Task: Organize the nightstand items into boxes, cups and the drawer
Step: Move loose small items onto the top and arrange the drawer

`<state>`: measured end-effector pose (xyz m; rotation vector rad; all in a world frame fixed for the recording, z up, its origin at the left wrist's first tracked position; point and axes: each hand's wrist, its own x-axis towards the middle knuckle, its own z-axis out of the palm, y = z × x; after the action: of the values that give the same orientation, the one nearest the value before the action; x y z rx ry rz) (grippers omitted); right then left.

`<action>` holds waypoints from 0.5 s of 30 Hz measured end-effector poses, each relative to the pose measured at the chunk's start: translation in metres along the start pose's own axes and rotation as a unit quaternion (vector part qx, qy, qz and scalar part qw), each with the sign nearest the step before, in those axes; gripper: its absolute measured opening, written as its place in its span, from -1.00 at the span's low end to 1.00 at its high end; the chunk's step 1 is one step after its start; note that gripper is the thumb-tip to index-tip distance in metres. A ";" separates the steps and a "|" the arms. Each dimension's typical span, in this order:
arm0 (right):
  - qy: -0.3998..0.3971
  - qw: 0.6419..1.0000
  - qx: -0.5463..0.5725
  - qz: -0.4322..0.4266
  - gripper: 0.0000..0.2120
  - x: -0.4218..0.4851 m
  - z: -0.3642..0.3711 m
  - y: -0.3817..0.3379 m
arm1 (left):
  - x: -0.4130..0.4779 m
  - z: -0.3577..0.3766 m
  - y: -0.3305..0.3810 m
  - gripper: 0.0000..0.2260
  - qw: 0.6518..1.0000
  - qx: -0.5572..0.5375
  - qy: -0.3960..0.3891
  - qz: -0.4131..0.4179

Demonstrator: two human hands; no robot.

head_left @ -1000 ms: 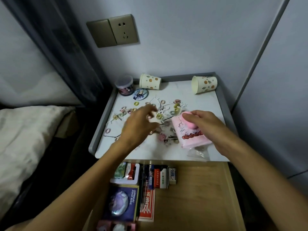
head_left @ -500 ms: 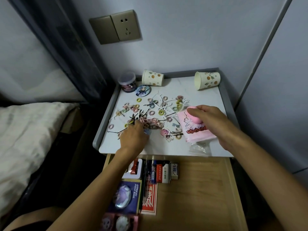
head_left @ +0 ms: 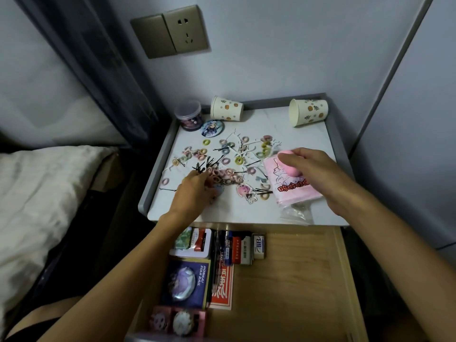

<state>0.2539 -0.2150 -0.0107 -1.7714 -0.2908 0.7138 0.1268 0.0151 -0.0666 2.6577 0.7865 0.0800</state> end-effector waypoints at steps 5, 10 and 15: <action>-0.006 1.000 -0.001 -0.001 -0.81 0.001 0.003 -0.001 | 0.002 -0.011 -0.016 -0.83 1.000 0.015 0.009 0.017; -0.007 1.000 -0.004 -0.006 -0.80 0.002 0.005 -0.001 | 0.001 -0.014 -0.019 -0.79 0.999 0.034 0.025 0.032; -0.005 1.000 -0.002 -0.005 -0.82 0.003 0.007 -0.001 | -0.002 -0.001 0.008 -0.73 0.999 0.037 0.013 -0.002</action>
<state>0.2520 -0.2072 -0.0118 -1.7696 -0.3081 0.7147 0.1289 0.0080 -0.0631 2.7303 0.8185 0.0859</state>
